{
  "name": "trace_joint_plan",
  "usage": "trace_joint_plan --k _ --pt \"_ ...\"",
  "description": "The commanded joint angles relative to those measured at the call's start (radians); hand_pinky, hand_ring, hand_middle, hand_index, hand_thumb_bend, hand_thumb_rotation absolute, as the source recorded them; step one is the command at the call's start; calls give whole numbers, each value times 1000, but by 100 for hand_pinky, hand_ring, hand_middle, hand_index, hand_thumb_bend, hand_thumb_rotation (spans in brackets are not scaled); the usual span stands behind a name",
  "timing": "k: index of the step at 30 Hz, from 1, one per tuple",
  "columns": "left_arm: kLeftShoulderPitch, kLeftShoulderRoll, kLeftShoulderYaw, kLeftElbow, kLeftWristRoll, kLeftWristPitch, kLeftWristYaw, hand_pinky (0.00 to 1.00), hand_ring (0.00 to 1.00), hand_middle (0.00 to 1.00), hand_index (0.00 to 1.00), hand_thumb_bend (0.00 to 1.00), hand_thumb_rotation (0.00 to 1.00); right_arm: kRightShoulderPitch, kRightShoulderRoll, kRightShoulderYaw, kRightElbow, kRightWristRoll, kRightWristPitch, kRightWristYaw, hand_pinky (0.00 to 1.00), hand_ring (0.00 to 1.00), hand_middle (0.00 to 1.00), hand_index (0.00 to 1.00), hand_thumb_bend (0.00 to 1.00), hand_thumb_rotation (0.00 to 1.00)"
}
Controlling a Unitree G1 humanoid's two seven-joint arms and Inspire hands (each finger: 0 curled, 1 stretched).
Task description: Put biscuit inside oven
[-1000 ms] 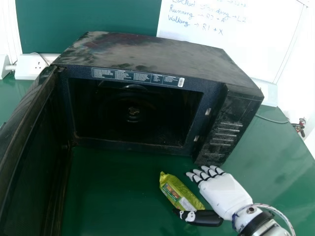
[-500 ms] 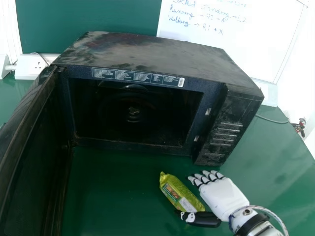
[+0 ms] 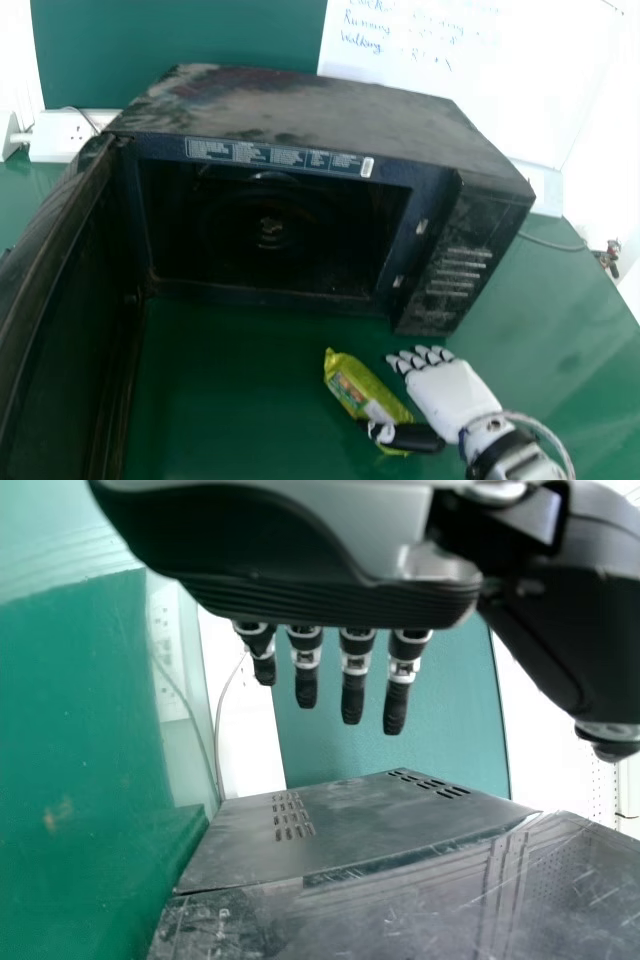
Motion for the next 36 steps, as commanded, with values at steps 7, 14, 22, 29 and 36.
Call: trace_joint_plan --k 7,14,22,29,36 --pt "15 -9 6 -7 -13 4 -1 100 87 88 82 100 89 -112 -80 30 49 13 -6 140 100 100 100 100 86 92" --pt "57 -14 5 -91 -6 48 39 100 85 87 80 100 85 -157 -90 70 73 0 3 180 100 100 100 100 86 92" --pt "61 -17 9 -100 -11 53 45 100 87 88 81 100 81 -142 -60 108 91 -35 39 155 100 100 100 100 86 92" --pt "67 -17 4 -111 -13 60 53 100 88 90 84 100 82 -116 -25 121 107 -78 61 74 100 100 100 100 88 91" --pt "62 -19 4 -100 -13 47 44 100 89 91 85 100 84 -114 1 144 138 -116 76 21 100 100 100 100 86 91"
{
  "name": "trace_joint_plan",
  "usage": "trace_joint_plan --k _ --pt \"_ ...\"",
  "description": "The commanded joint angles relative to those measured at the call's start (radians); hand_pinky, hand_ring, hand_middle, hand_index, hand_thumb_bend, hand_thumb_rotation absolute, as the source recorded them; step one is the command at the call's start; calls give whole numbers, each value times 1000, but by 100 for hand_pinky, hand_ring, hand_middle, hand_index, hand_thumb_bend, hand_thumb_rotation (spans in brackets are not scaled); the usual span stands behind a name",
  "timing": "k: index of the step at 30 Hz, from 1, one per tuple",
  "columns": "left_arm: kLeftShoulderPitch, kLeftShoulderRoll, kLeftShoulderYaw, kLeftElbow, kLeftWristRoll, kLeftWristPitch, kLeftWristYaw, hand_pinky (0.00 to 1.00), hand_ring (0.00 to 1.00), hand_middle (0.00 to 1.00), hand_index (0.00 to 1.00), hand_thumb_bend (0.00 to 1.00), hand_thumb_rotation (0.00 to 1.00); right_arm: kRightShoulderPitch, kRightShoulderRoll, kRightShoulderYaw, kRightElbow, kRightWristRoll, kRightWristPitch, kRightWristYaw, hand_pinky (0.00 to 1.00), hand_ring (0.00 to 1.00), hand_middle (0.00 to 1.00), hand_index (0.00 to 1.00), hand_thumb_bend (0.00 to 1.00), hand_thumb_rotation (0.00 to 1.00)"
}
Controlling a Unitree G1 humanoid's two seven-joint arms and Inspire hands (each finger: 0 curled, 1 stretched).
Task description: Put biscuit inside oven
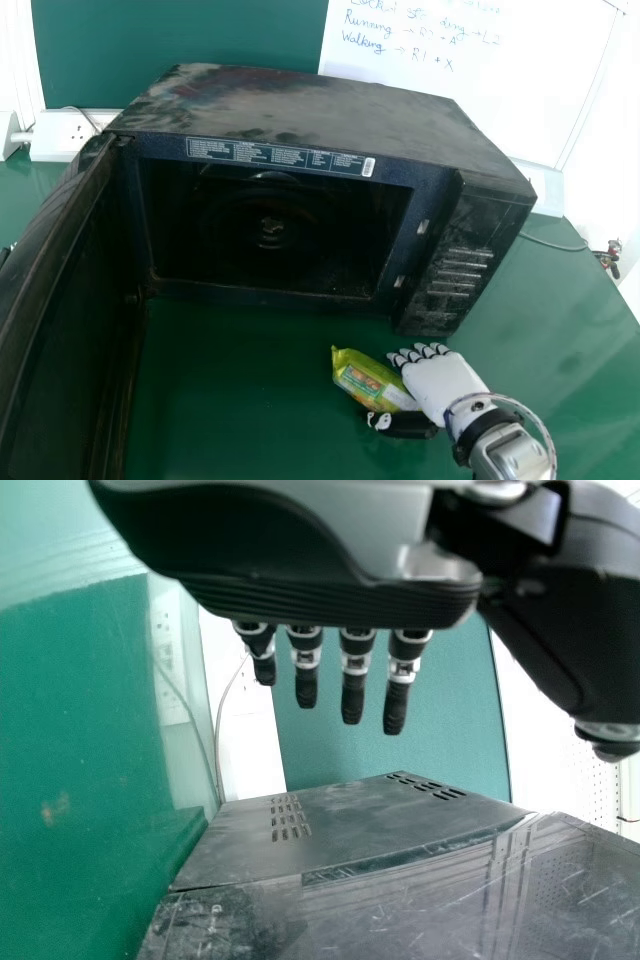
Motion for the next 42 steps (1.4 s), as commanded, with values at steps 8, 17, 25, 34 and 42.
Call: trace_joint_plan --k 8,17,25,34,42 --pt "12 -24 10 8 60 -78 52 100 89 90 84 100 82 28 13 23 14 -15 14 -35 95 93 95 100 87 78" --pt "-16 -90 20 -18 78 -73 229 100 87 89 83 100 82 37 16 14 18 5 23 -84 35 39 49 50 55 2" --pt "24 -93 14 -121 76 38 276 100 86 89 84 100 82 41 18 5 32 31 33 -124 13 17 46 48 52 0" --pt "26 -96 15 -139 74 58 285 100 88 89 84 100 81 37 37 -8 38 69 67 -137 9 14 46 48 52 0" --pt "25 -92 14 -139 66 69 275 100 87 89 84 100 82 27 42 -6 29 89 76 -130 8 13 46 48 52 0"
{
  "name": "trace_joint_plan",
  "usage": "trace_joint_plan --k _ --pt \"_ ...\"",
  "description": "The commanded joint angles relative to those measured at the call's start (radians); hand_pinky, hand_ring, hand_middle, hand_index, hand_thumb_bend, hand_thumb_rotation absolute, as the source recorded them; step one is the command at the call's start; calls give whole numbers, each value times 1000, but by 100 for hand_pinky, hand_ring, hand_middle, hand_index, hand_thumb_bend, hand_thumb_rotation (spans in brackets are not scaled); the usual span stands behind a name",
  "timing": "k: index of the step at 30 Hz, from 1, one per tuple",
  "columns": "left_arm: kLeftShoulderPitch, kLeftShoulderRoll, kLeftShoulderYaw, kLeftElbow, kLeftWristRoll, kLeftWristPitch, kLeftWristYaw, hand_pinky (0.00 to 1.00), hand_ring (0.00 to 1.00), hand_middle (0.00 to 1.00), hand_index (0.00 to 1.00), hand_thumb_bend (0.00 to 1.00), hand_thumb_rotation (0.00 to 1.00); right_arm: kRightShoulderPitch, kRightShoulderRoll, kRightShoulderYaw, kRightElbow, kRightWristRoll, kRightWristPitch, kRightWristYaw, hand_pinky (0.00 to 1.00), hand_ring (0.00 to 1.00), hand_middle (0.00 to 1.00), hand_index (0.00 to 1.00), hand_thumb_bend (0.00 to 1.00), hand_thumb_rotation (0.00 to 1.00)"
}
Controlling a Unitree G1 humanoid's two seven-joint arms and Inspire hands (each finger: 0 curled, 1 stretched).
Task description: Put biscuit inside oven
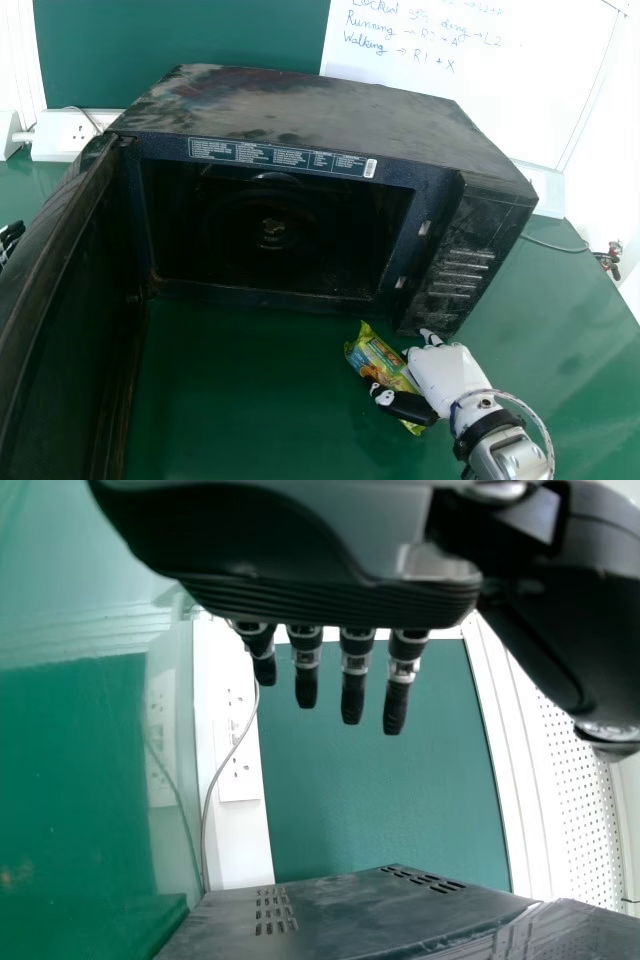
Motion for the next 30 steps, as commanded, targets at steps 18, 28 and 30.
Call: trace_joint_plan --k 18,28,30 --pt "14 1 8 -16 28 -1 0 100 87 88 84 100 88 19 40 -28 -135 85 -25 -14 10 16 46 48 52 0" --pt "15 -3 8 -25 37 6 11 100 88 90 86 100 92 16 92 -28 -159 122 -28 -37 10 16 46 48 52 0" --pt "15 -4 8 -26 33 6 7 100 87 89 85 100 92 11 100 -26 -156 126 -34 -48 10 15 46 48 52 0"
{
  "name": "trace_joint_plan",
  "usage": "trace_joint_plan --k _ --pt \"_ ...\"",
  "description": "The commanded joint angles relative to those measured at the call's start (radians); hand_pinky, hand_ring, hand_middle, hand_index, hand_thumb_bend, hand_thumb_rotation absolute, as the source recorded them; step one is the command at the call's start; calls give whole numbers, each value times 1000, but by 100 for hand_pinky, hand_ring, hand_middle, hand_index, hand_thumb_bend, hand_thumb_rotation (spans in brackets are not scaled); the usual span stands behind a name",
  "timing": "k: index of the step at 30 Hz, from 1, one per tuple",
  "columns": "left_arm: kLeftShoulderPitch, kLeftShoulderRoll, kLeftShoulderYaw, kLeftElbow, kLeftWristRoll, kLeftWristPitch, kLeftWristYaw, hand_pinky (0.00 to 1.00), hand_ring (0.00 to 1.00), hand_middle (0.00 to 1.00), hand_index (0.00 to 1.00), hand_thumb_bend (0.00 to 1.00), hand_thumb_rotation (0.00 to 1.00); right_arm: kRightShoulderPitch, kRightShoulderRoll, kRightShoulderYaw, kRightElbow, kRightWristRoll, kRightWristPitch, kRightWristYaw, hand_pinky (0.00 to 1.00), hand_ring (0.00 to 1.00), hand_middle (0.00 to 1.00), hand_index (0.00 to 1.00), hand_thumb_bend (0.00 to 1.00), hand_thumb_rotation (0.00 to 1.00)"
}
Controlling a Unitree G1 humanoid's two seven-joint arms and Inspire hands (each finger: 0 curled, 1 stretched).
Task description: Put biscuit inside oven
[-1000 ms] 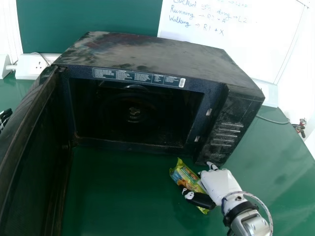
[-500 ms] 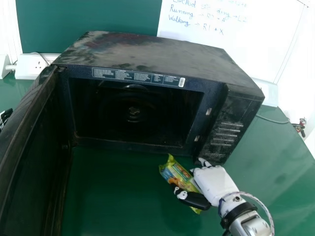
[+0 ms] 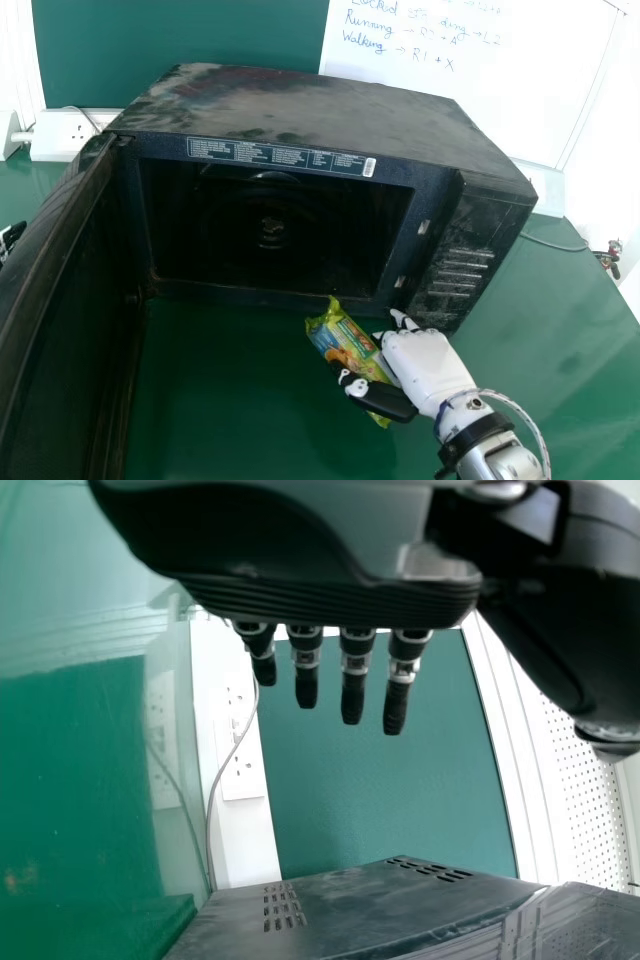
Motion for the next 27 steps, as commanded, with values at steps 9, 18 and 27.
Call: trace_joint_plan --k 9,18,27 --pt "16 0 11 -3 -1 -3 -3 100 88 90 86 99 92 -65 56 24 11 5 -4 -17 10 15 46 48 52 0" --pt "11 -1 10 6 -1 -14 -10 100 88 89 85 97 92 -148 100 77 67 -10 3 -21 10 16 46 48 52 0" --pt "6 -4 10 17 -14 -23 -28 100 87 88 83 96 92 -246 133 111 146 -21 4 -34 10 16 46 48 52 0"
